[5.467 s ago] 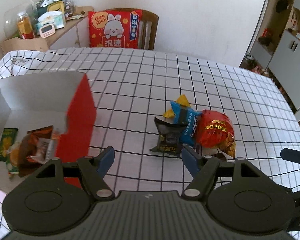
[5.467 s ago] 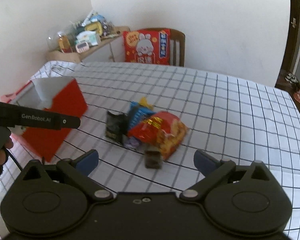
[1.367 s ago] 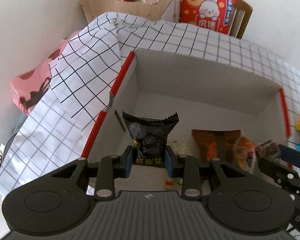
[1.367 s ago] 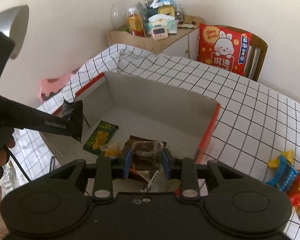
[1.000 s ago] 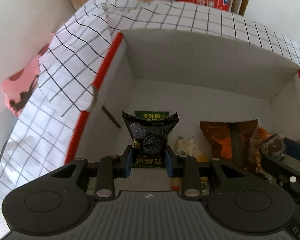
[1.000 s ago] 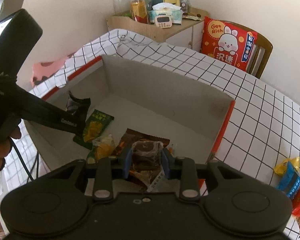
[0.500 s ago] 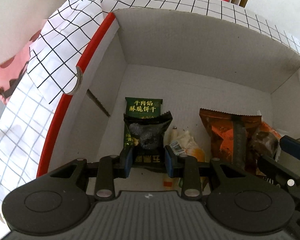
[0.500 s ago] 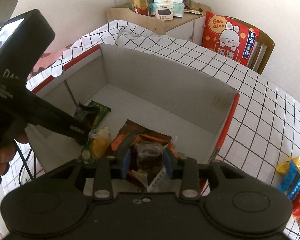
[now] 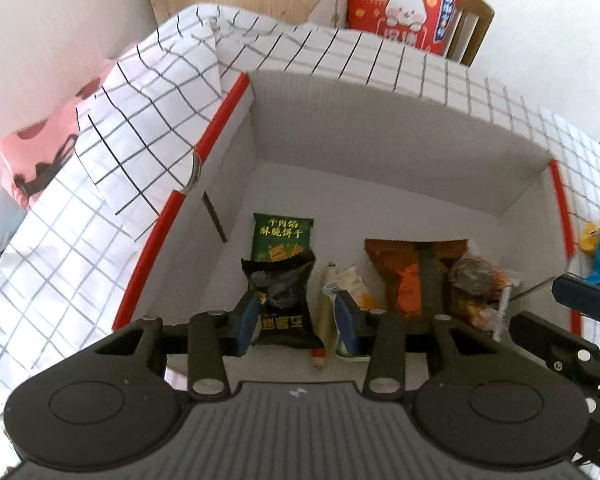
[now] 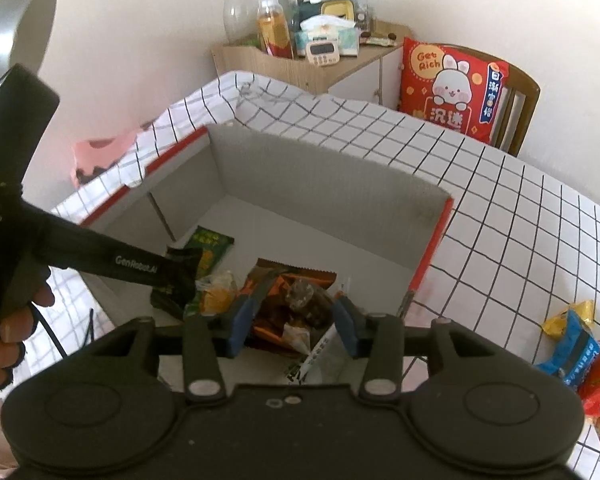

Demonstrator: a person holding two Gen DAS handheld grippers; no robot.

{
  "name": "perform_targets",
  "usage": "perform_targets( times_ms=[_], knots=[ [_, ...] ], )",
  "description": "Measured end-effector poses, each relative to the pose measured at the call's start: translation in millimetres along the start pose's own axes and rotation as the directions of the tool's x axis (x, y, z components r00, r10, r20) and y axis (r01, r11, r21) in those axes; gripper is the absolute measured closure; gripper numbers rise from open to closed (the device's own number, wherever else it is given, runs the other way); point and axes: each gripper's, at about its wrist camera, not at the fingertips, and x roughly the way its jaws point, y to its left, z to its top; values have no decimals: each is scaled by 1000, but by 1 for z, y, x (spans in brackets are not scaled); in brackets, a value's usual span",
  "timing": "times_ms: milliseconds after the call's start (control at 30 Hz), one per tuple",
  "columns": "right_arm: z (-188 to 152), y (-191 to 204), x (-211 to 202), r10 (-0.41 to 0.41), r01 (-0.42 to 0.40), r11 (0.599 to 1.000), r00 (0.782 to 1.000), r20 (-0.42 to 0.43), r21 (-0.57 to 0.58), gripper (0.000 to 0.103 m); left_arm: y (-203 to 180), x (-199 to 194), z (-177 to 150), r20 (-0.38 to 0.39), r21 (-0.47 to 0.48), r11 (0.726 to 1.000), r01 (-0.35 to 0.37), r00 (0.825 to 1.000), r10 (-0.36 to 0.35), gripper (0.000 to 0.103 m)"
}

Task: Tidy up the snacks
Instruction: 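Lower into the box and open both tools to release bag and candy, then move both tools back toward the blue packet and red bag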

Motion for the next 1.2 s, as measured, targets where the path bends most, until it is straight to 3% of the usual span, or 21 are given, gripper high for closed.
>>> perform_targets(
  times_ms=[300, 567, 633, 733, 900, 1067, 1200],
  knots=[
    [-1, -9, -45, 34, -37, 999, 996, 85, 39, 48, -17, -50, -12, 103, 39, 998, 52, 993, -56, 56],
    [-8, -26, -87, 44, -60, 994, 985, 169, 90, 39, -46, -90, -24, 205, 93, 992, 89, 973, -107, 52],
    [-11, -32, -97, 39, -59, 993, 981, 188, 99, 37, -54, -97, -27, 224, 108, 989, 103, 967, -125, 46],
    [-18, -43, -111, 39, -63, 992, 977, 211, 110, 32, -67, -108, -33, 248, 134, 983, 127, 956, -157, 44],
    [-32, -59, -133, 12, -45, 991, 969, 248, 127, 26, -92, -119, -43, 273, 171, 972, 160, 941, -203, 44],
    [-49, -78, -152, -31, -12, 988, 962, 273, 155, 18, -118, -124, -51, 296, 203, 961, 188, 923, -244, 36],
    [-62, -97, -166, -72, 23, 985, 957, 281, 173, 13, -141, -124, -56, 298, 233, 953, 195, 918, -261, 36]
  ],
)
